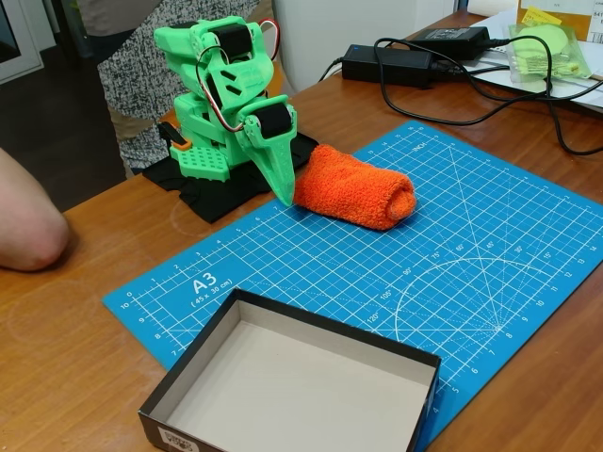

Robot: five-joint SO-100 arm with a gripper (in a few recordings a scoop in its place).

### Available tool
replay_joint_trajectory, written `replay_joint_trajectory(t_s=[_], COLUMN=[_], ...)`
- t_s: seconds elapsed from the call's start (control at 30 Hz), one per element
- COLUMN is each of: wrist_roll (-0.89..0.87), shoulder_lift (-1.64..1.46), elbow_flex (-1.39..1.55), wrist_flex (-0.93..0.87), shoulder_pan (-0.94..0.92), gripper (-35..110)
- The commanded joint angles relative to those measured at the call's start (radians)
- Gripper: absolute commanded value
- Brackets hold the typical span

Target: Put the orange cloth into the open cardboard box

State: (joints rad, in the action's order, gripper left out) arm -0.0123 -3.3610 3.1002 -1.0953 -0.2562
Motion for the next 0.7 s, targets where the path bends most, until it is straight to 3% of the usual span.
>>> replay_joint_trajectory(t_s=[0.0, 0.4, 0.47, 0.67], wrist_roll=[-0.077, -0.064, 0.074, 0.242], shoulder_lift=[-0.015, -0.015, -0.015, 0.005], elbow_flex=[-0.025, -0.025, -0.054, -0.328], wrist_flex=[-0.02, -0.02, -0.021, -0.138], shoulder_pan=[0.1, 0.077, 0.084, 0.17], gripper=[0, 0, 8, 27])
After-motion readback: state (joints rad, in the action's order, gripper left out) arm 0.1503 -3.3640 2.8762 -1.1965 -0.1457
